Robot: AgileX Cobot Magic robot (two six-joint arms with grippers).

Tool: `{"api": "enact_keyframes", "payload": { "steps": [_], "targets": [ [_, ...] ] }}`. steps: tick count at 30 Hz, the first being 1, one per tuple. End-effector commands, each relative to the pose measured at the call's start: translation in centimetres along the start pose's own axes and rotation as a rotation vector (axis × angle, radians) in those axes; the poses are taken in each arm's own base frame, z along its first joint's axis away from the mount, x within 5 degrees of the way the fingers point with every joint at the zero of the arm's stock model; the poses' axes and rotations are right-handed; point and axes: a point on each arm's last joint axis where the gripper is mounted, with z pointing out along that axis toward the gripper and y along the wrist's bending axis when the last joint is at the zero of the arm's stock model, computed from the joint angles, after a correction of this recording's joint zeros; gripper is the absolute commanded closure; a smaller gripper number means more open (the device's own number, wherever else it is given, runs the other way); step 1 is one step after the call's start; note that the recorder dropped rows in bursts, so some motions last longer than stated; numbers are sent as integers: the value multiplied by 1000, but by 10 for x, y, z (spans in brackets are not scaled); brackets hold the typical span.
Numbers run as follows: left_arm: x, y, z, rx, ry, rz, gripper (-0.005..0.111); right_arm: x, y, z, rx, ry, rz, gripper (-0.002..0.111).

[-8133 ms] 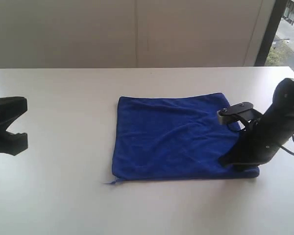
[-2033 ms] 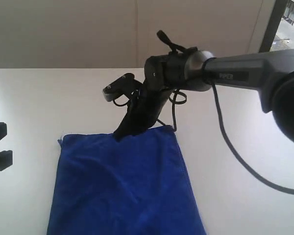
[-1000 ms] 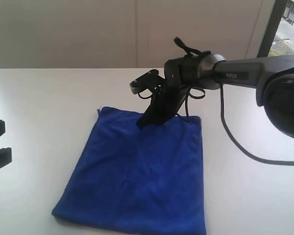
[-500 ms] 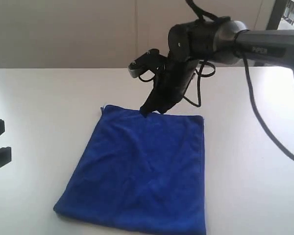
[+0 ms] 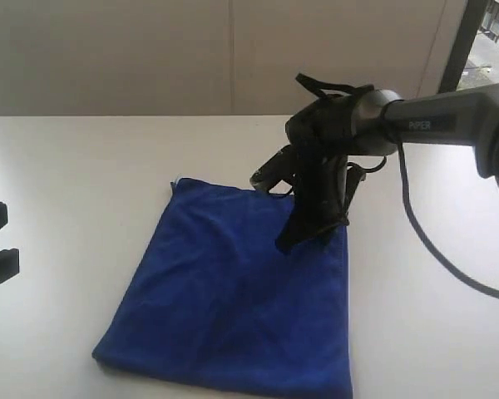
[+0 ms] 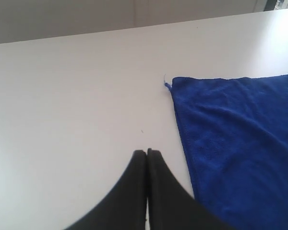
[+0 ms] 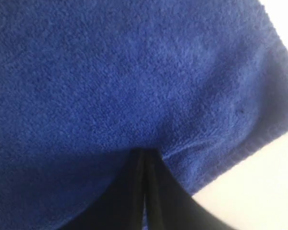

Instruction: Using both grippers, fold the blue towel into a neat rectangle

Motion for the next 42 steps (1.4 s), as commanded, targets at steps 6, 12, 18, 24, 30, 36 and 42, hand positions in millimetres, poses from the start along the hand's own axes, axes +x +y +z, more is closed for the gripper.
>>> {"api": "enact_keyframes", "payload": {
  "steps": [6,12,18,24,30,36,42],
  "targets": [
    [3,1,-1,-4,5,-38,107,-4,-4,23,92,-20,-27,108],
    [3,1,-1,-4,5,-38,107,-12,-6,26,125,-89,-69,108],
    [3,1,-1,-4,5,-38,107,-16,-6,28,128,-126,-74,108],
    [3,1,-1,-4,5,-38,107,-16,-9,18,142,-131,-75,108],
    [3,1,-1,-4,5,-40,107,-15,-24,-45,173,-229,-19,108],
    [0,-8,4,76,85,20,107,37,-23,-113,172,-302,13,108],
    [-62,-44,47,385,338,335,107,101,6,-156,-20,-344,-147,108]
  ]
}}
